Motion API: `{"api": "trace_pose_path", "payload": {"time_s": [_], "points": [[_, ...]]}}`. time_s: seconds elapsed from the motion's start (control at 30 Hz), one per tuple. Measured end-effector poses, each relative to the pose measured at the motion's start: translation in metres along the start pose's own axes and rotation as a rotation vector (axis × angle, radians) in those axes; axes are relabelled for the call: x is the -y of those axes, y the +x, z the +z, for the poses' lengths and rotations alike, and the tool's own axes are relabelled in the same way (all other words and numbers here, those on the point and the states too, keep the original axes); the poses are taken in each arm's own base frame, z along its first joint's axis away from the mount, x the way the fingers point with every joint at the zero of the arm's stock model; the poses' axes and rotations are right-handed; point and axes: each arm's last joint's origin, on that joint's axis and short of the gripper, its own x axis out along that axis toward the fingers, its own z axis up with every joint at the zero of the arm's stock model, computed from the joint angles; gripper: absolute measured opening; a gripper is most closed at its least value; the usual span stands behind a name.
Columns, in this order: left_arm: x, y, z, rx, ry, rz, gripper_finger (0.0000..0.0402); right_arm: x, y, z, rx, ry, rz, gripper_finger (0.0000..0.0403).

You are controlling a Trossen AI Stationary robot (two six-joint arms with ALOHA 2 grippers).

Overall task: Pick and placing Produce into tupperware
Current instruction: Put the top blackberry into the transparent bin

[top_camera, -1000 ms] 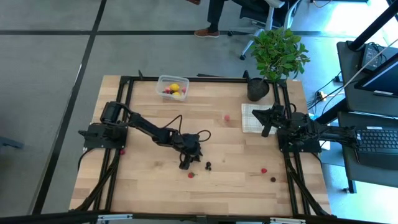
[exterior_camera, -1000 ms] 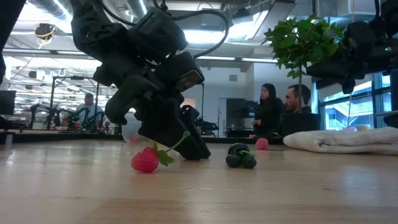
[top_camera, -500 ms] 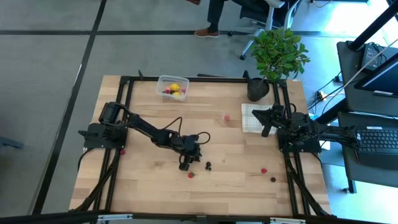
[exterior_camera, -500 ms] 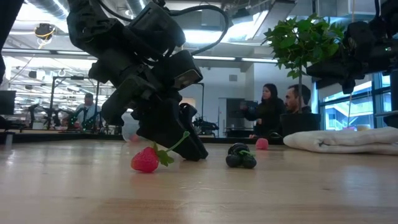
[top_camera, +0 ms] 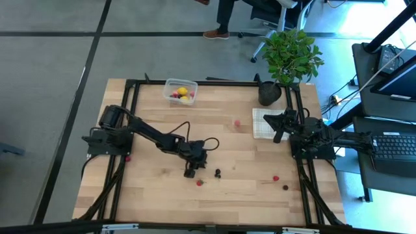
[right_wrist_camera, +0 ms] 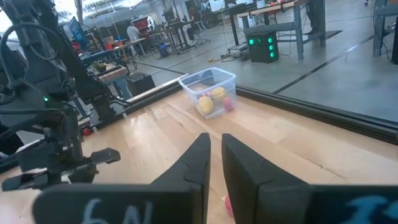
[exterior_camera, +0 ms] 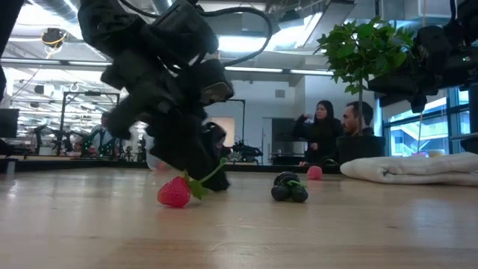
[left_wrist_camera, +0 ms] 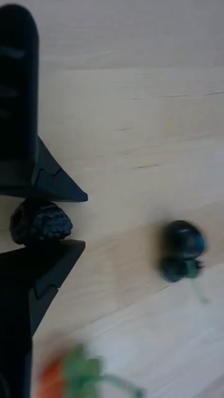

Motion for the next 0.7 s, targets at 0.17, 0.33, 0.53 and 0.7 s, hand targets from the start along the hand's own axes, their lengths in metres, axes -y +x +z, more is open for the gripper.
{"api": "trace_pose_path", "payload": {"time_s": [0.17,0.33,0.53,0.7], "points": [[-0.010,-0.037,0.002,-0.068,-0.106,0.053,0.0085,0.000,0.000,0.000,0.001,0.001,0.000,0.0045],[-0.035,-0.079,0.016,-0.086,-0.268,0.223,0.0091,0.000,0.000,0.000,0.004,-0.005,0.001,0.0045],[-0.076,-0.118,0.048,-0.085,-0.399,0.325,0.0088,0.000,0.000,0.001,0.006,-0.025,0.002,0.0045],[-0.117,-0.156,0.066,-0.086,-0.466,0.416,0.0086,0.000,0.000,0.001,0.006,-0.024,0.002,0.0045]]}}
